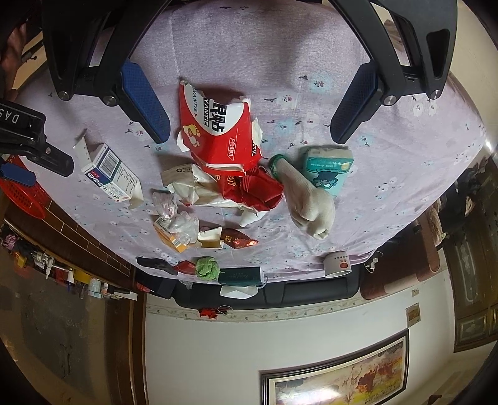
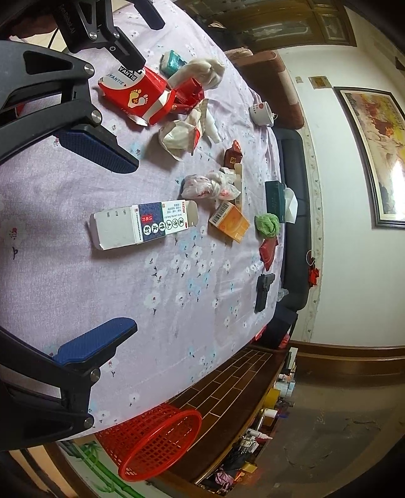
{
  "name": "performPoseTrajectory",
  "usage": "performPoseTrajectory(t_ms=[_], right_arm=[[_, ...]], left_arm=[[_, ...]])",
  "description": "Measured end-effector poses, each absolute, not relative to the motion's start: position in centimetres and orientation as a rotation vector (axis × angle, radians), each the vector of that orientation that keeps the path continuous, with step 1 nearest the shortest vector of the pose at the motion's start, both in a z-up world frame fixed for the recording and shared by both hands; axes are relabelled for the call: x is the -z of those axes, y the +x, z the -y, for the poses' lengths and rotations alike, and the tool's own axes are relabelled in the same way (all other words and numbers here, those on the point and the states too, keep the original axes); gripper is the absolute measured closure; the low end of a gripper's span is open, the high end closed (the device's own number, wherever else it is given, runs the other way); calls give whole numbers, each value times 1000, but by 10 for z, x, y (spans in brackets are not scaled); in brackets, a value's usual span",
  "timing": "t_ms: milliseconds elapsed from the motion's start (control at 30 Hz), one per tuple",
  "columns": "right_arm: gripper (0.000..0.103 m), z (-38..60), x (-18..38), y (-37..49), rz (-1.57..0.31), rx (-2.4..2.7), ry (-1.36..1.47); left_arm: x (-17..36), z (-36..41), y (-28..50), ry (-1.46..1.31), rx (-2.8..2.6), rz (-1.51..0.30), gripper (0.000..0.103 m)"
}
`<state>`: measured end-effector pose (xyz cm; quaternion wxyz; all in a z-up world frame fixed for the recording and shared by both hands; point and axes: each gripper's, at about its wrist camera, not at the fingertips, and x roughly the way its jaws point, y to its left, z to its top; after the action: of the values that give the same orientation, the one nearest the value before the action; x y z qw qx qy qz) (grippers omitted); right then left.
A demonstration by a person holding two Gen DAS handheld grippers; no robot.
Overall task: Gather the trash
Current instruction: 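Move the right gripper toward the white medicine box while the left approaches the red-white wrapper, then close the right gripper on the white box while the left grasps the red-white wrapper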
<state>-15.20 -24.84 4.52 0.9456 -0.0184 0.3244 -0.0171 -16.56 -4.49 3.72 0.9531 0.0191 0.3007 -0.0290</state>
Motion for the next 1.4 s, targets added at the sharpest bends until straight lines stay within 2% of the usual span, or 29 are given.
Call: performPoseTrajectory(t_ms=[233,300,367,533,700,800,833,1000,1067,1133,1267,1400], right_arm=[[9,249,-43,-149,-665,24,-23],[13,249,-42,-148,-670,19,-18],[17,250,-42,-147,-676,13,-11],[18,252,-41,-146,-679,-2,6],[24,258,-41,-140,-700,-37,60],[32,261,-41,-129,-742,-83,86],[32,260,-40,-125,-747,-88,83],[36,253,-33,-103,-803,-106,53],[36,250,-30,-96,-829,-123,55],[37,245,-23,-88,-851,-127,36],[64,244,-10,-80,-910,-112,25],[64,247,-10,-83,-903,-112,39]], left_arm=[[-35,44,-161,38,73,-631,1],[-34,45,-160,38,83,-641,6],[-33,45,-156,35,92,-665,19],[-31,40,-147,-6,116,-713,20],[-27,46,-132,-5,165,-787,20],[-20,49,-124,25,155,-825,30],[-17,51,-121,36,153,-841,34],[-12,50,-115,20,175,-868,35],[-12,50,-115,20,184,-864,42],[-12,48,-115,9,199,-865,44],[-11,45,-117,-7,216,-858,45],[-10,43,-115,-29,222,-862,44]])
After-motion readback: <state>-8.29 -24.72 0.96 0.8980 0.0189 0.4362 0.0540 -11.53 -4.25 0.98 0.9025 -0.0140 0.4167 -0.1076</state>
